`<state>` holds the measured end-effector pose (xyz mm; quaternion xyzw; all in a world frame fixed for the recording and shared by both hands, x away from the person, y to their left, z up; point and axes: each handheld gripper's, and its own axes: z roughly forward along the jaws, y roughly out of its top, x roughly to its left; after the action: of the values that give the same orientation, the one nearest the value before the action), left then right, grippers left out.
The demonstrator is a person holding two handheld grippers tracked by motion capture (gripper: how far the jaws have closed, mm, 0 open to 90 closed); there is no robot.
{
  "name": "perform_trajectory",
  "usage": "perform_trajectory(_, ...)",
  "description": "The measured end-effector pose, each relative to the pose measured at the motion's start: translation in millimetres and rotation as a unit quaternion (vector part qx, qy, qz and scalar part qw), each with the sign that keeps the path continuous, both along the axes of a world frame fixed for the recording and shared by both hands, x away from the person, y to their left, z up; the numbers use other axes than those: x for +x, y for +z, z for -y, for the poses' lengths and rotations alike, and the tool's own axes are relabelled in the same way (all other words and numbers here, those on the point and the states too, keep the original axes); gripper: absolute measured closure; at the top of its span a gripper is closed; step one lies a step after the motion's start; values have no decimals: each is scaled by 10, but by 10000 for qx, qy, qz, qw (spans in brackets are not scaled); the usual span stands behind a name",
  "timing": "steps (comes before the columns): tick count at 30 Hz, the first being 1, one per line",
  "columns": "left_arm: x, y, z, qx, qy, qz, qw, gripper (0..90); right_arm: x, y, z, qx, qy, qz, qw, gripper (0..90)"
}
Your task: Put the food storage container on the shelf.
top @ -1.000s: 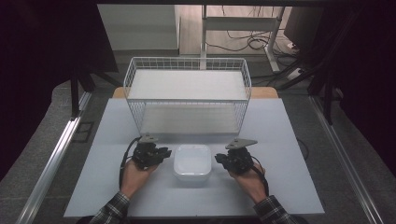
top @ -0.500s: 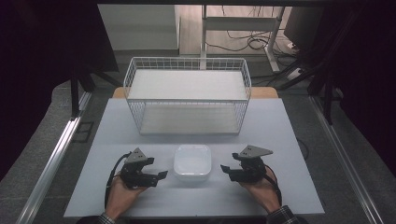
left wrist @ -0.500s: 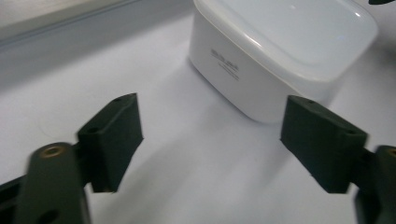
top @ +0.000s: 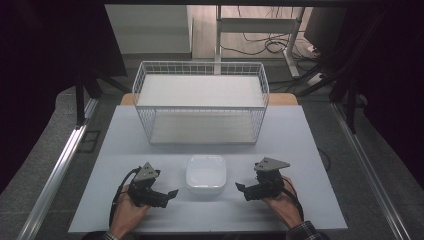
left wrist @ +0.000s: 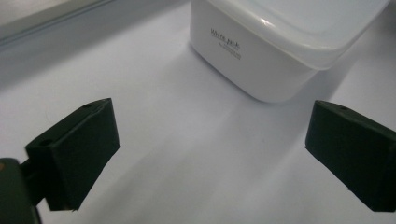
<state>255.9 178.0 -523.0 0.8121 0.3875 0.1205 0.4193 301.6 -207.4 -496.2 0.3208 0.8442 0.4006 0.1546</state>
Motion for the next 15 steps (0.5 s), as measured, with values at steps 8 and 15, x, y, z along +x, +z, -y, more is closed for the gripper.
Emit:
perform_trajectory(8, 109, 101, 19, -217, 6, -67, 9997, 19, 37, 78, -87, 300, 86, 6, 9995, 4)
perform_trajectory(15, 252, 208, 165, -314, -116, -114, 9994, 28, 87, 151, -239, 268, 74, -100, 9996, 2)
